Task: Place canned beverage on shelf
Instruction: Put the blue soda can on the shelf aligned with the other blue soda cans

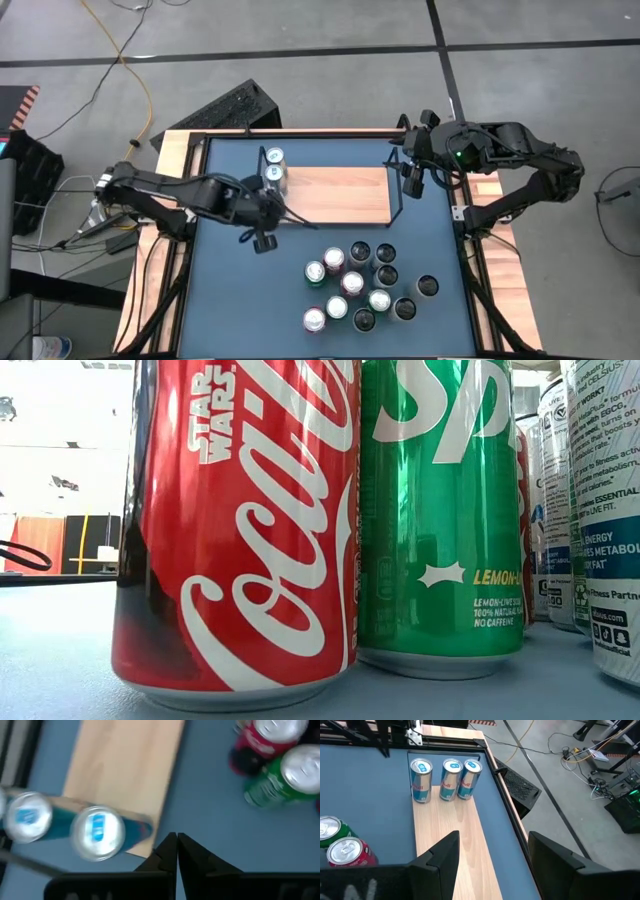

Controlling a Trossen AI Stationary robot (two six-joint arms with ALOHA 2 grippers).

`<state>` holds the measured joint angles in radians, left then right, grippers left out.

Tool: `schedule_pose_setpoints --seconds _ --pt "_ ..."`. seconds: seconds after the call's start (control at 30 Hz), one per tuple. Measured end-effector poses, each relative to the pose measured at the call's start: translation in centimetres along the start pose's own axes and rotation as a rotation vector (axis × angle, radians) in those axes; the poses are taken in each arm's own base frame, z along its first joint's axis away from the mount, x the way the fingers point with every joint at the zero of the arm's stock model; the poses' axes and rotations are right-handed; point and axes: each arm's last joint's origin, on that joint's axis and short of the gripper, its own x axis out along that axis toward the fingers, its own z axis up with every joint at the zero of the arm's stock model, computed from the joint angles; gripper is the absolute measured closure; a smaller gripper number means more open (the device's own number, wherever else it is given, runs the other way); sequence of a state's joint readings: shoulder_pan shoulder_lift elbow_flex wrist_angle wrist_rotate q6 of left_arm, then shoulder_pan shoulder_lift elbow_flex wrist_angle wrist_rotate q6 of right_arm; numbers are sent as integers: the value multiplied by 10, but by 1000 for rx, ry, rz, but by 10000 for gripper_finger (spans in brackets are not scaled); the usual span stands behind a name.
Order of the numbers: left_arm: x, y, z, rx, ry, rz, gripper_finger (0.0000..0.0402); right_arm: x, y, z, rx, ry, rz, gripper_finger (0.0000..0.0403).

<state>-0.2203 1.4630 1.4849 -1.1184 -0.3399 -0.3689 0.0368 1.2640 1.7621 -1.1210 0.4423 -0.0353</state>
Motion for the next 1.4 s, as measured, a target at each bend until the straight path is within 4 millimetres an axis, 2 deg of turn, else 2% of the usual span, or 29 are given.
schedule_pose_setpoints --seconds 0.23,0.57,0.67,0.77,0.83,0.93,1.1,1.3,1.4 --pt "23 -15 0 130 91 -18 401 0 0 0 0 0 0 176" --pt "28 2 1 196 140 45 402 0 0 0 1 0 0 176" --pt "30 6 3 209 140 -6 401 0 0 0 1 0 0 176" --pt "24 9 7 204 105 -128 401 0 0 0 1 0 0 176" --pt "12 14 8 205 48 -160 401 0 0 0 2 1 0 176" --pt "2 21 -5 138 -47 -169 401 0 0 0 9 0 0 176" --pt "1 28 -37 -30 -192 -195 401 0 0 0 8 0 1 176" --pt "1 25 -45 -37 -216 -174 401 1 -2 0 16 3 -11 176" --pt "9 23 -44 -17 -190 -128 401 2 -4 0 24 3 -18 176"
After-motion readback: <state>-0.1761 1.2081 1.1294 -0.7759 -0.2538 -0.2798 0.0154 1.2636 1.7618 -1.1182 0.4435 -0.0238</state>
